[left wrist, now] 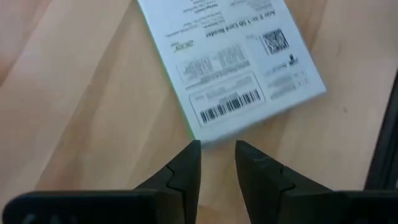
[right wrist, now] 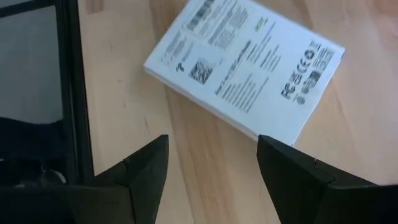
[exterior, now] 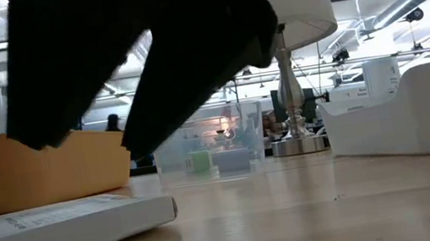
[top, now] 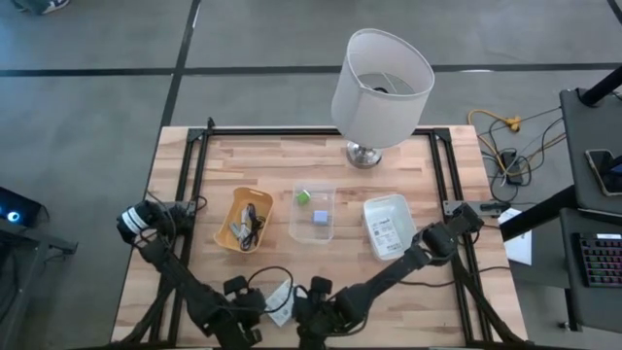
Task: Pick and place items into bin
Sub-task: Put the white card reader box into the white bin
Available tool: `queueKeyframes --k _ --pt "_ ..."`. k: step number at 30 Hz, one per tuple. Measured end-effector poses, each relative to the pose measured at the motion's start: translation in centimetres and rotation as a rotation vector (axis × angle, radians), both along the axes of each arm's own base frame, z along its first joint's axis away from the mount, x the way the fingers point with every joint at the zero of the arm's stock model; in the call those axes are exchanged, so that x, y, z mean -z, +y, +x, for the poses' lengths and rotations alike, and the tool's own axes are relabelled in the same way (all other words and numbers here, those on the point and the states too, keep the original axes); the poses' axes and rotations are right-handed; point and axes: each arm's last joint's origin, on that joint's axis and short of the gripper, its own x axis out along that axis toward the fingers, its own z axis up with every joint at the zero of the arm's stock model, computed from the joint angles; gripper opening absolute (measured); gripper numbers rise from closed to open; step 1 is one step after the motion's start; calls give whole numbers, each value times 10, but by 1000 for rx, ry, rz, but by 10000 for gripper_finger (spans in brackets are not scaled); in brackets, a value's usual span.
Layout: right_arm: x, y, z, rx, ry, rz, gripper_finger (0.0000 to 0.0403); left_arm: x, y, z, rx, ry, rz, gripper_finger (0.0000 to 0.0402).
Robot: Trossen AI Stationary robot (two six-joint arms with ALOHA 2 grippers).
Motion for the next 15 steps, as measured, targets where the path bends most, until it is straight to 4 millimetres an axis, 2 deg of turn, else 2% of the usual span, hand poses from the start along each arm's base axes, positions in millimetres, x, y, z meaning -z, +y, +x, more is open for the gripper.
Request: queueKeyframes --k 4,10,15 --pt "2 0 -1 6 5 -2 230 5 3 0 -13 -27 14 84" --pt "3 0 -2 12 12 6 230 -17 7 -3 -40 -153 42 84" --pt "3 1 -2 5 16 2 230 -8 15 0 -46 -174 64 84"
